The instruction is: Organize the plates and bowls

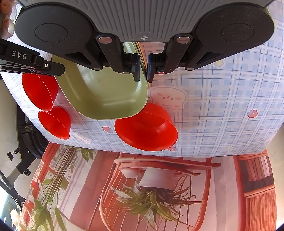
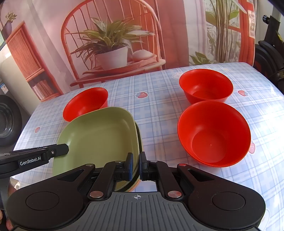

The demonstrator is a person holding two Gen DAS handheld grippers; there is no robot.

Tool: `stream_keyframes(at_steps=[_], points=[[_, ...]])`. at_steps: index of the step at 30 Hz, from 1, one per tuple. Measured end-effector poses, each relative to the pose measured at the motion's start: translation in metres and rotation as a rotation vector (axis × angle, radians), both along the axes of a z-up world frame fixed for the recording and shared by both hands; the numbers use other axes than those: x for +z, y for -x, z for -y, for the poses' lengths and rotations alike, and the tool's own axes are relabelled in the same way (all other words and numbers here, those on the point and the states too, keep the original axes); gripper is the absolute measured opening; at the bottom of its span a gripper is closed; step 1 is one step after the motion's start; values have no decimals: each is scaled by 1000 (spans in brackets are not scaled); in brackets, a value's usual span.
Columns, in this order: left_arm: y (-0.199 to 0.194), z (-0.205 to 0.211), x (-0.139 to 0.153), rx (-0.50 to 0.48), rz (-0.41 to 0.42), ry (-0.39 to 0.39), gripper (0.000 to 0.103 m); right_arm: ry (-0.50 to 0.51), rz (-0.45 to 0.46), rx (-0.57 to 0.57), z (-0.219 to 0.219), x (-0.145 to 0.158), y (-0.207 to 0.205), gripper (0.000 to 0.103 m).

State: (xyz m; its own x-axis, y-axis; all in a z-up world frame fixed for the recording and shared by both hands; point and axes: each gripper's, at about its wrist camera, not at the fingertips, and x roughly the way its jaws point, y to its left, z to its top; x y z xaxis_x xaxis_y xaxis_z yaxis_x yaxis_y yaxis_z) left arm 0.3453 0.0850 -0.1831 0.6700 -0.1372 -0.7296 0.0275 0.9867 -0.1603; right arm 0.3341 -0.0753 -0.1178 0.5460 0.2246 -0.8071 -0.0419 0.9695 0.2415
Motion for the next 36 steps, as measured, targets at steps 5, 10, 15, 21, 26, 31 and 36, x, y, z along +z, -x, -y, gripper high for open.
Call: stream_keyframes(at_steps=[5, 10, 15, 21, 26, 31, 36], points=[[0, -2, 0, 4, -1, 23, 9, 6, 5, 12, 0, 0, 2, 6], [1, -4, 0, 10, 5, 35, 9, -1, 5, 10, 1, 0, 3, 6], [4, -3, 3, 15, 23, 45, 9, -3, 4, 6, 3, 0, 4, 7], [10, -7, 6, 28, 18, 72, 9, -18, 9, 12, 9, 7, 8, 8], [16, -7, 7, 40, 26, 101, 9, -15, 8, 35, 11, 10, 14, 7], [19, -4, 4, 35, 25, 85, 9, -17, -7, 43, 7, 2, 17, 5], [18, -5, 0, 42, 8, 79, 9, -16, -3, 43, 7, 1, 17, 5]])
